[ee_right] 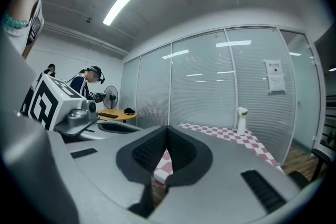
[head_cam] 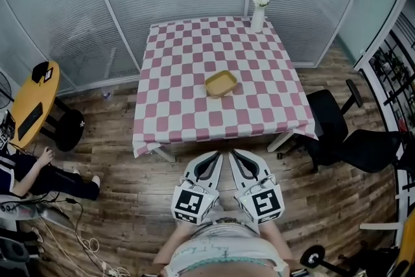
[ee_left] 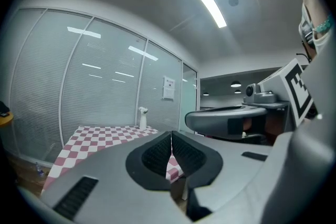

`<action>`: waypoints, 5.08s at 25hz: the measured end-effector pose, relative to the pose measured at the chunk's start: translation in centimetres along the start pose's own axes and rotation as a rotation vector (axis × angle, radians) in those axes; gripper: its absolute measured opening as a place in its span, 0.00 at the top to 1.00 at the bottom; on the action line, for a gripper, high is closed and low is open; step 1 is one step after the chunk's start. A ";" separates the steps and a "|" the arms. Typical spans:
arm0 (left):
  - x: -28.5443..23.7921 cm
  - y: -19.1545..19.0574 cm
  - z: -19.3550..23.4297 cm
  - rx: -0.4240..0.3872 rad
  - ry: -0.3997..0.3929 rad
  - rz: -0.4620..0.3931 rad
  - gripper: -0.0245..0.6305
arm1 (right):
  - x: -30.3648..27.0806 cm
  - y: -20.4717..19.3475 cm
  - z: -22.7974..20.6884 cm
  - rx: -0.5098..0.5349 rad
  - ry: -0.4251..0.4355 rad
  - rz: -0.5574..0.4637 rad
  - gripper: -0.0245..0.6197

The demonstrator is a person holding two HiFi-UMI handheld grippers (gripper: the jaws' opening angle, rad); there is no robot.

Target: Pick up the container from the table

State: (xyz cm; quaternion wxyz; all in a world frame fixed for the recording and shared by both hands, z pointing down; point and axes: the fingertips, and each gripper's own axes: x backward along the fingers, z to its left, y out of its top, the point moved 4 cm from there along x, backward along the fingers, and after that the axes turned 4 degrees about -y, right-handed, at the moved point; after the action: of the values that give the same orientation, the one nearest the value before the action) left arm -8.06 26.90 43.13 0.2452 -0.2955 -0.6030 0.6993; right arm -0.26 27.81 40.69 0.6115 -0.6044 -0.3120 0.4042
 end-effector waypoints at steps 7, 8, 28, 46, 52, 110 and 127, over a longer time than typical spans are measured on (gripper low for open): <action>1.0 -0.3 1.7 -0.016 -0.014 0.003 0.94 | -1.1 -0.4 1.2 -0.012 -0.025 0.013 0.97; 1.0 -0.3 1.8 -0.015 -0.018 0.004 0.94 | -1.1 -0.4 1.2 -0.015 -0.031 0.014 0.97; -4.0 0.7 6.7 0.018 0.016 0.009 0.94 | -7.7 0.2 -2.4 0.003 0.020 0.026 0.97; -13.7 2.5 10.5 -0.009 0.032 0.051 0.94 | -14.6 0.2 -10.8 -0.035 0.059 0.023 0.97; -15.8 3.1 11.2 -0.009 0.069 0.051 0.94 | -16.3 0.5 -13.3 -0.029 0.088 0.003 0.97; -25.0 4.2 29.0 0.028 -0.042 0.068 0.94 | -34.7 -0.6 -18.7 -0.008 -0.032 0.114 0.97; -25.4 3.8 31.3 0.024 0.004 0.086 0.94 | -37.2 -1.3 -18.2 0.001 0.052 0.115 0.97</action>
State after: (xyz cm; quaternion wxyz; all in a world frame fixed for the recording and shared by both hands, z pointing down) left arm -12.31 -13.26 45.42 0.2198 -0.3195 -0.5807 0.7158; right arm -2.09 -13.38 44.61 0.5957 -0.6313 -0.2605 0.4229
